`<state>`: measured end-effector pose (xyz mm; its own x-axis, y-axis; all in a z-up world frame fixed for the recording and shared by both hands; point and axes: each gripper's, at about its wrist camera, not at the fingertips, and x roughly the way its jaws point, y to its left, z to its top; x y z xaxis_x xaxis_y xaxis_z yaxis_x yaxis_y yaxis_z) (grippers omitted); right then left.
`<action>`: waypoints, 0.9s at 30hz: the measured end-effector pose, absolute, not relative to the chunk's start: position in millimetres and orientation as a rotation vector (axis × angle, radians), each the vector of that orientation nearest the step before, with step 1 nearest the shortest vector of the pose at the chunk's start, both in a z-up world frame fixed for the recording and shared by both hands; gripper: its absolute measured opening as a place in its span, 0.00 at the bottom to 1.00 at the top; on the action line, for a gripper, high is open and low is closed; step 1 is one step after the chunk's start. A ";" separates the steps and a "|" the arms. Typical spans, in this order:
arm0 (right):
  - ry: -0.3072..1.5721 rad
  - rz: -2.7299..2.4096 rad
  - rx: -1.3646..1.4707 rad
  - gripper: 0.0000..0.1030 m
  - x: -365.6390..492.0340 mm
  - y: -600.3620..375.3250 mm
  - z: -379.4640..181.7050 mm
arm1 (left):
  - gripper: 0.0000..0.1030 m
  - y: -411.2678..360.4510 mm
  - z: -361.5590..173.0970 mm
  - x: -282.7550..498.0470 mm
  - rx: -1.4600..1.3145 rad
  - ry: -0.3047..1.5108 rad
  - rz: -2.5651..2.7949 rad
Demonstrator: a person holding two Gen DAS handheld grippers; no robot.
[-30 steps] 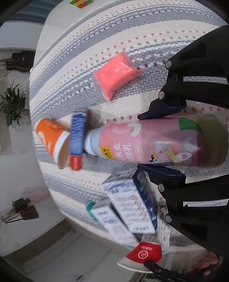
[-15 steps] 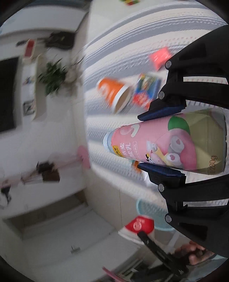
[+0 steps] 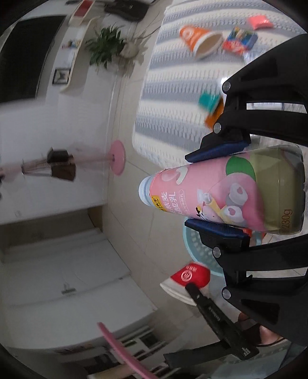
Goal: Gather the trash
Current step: 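Carry the cup and yogurt bottle to the blue basket and release both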
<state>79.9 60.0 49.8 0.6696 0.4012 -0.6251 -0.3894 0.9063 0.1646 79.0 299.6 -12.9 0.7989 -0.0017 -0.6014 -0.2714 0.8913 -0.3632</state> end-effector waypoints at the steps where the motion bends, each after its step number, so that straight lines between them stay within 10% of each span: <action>1: 0.725 0.459 0.013 0.44 84.1 73.0 43.7 | 0.26 304.9 -19.7 81.0 -0.462 0.654 0.168; 13: 0.934 0.505 -0.002 0.44 127.8 159.4 -48.0 | 0.28 326.3 -57.1 98.7 -0.489 0.814 0.206; 27: 0.940 0.512 0.017 0.45 126.9 149.6 -54.6 | 0.52 321.6 -40.3 91.4 -0.483 0.773 0.207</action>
<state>126.9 149.6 -54.6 0.4796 0.4266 -0.7668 -0.4125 0.8809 0.2321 91.4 321.6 -40.3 0.7023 0.0049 -0.7119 -0.3516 0.8719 -0.3409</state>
